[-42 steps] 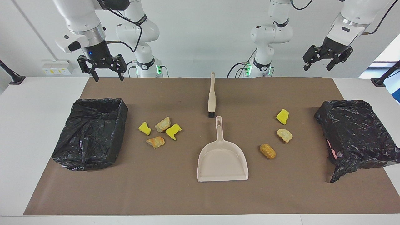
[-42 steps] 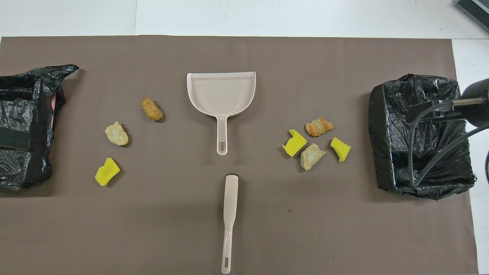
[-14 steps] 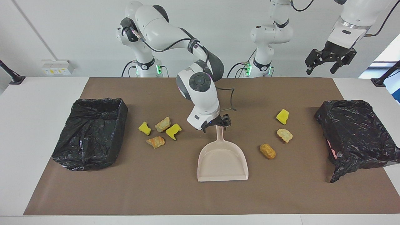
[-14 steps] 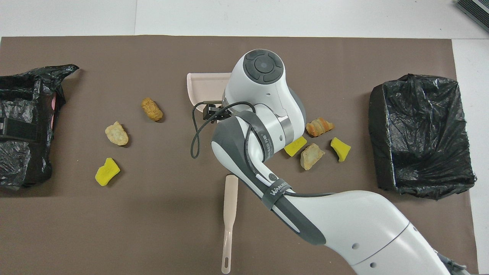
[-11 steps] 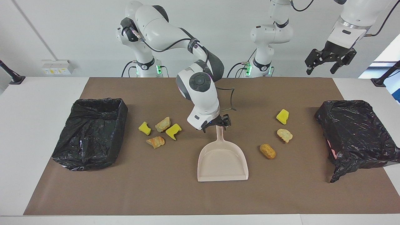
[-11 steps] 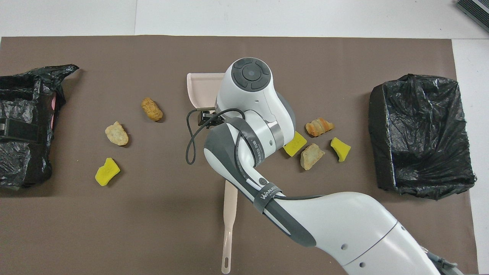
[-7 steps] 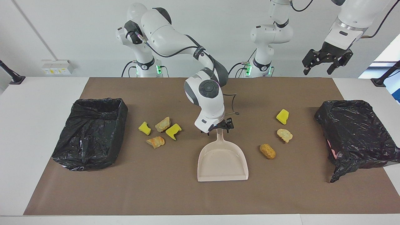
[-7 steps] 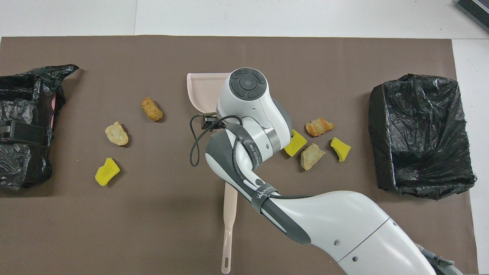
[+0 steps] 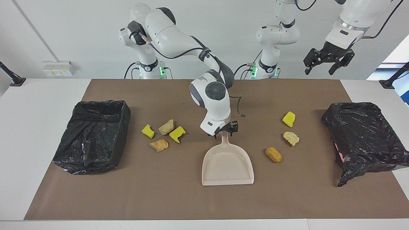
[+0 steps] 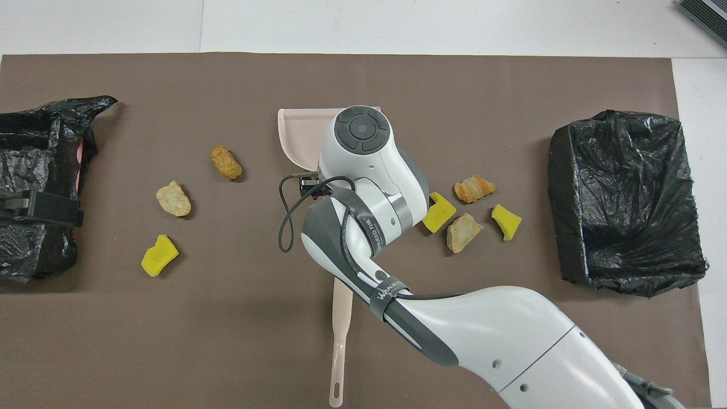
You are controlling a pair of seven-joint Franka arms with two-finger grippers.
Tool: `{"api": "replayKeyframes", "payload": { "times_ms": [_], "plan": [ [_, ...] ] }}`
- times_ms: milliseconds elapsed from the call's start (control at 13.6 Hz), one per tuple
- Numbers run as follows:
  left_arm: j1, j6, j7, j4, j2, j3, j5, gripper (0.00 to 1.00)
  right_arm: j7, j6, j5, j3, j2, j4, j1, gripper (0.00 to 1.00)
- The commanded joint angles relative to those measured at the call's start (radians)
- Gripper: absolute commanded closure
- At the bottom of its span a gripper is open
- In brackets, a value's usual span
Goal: Sweep and dump trash in bin
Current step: 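Lift the dustpan with the right gripper while the left gripper reaches the brush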
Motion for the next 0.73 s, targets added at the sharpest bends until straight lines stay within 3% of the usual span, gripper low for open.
{"api": "replayKeyframes", "payload": {
  "times_ms": [0,73,147,293,366,660],
  "plan": [
    [-0.024,0.021,0.006,-0.06,-0.04,0.016,-0.005,0.0,0.003,-0.019,-0.015,0.006,-0.027,-0.019,-0.005,0.25],
    [-0.035,0.021,0.007,-0.072,-0.053,0.016,-0.005,0.0,0.003,-0.019,-0.015,0.006,-0.028,-0.019,-0.005,0.27],
    [-0.051,0.026,0.006,-0.098,-0.069,0.016,-0.005,0.0,0.003,-0.019,-0.015,0.006,-0.028,-0.019,-0.005,0.37],
    [-0.085,0.047,0.003,-0.158,-0.098,0.014,-0.005,0.0,0.004,-0.018,-0.013,0.006,-0.028,-0.019,-0.003,0.89],
    [-0.106,0.058,-0.003,-0.187,-0.113,0.014,-0.005,0.0,0.009,-0.016,-0.01,0.006,-0.028,-0.02,0.0,1.0],
    [-0.195,0.141,-0.01,-0.36,-0.208,0.014,-0.016,0.0,0.034,-0.03,-0.009,0.007,-0.028,-0.019,-0.012,1.0]
  ]
}}
